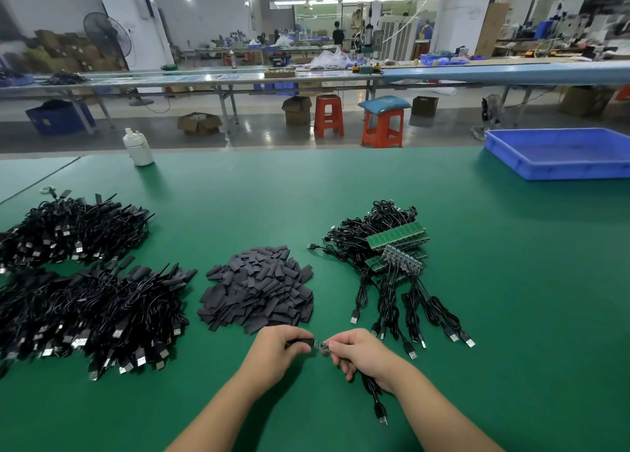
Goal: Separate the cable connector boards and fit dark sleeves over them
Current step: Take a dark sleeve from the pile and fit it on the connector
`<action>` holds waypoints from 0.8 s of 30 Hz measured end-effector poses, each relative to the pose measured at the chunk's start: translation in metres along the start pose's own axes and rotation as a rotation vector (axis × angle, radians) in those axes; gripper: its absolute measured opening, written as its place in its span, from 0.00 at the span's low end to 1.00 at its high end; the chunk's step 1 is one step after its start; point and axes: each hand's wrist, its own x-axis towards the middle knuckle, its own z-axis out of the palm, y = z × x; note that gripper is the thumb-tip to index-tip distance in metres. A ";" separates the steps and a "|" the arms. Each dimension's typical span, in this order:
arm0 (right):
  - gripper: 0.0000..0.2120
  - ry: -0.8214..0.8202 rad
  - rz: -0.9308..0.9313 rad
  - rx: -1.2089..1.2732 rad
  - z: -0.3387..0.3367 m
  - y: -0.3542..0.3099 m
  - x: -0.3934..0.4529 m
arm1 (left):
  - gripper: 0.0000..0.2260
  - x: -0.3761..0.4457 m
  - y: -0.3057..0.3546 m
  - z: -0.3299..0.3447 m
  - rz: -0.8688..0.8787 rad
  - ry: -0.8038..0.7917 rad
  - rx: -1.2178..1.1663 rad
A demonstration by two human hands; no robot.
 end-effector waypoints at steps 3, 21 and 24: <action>0.10 -0.004 -0.001 0.001 -0.001 -0.001 0.000 | 0.08 0.000 0.001 0.002 0.003 0.012 -0.009; 0.11 0.003 0.016 0.024 -0.002 0.001 0.001 | 0.09 -0.001 -0.002 0.000 -0.003 0.005 -0.066; 0.11 0.005 0.020 0.024 -0.003 0.001 0.001 | 0.09 -0.002 -0.002 0.001 0.016 0.011 -0.055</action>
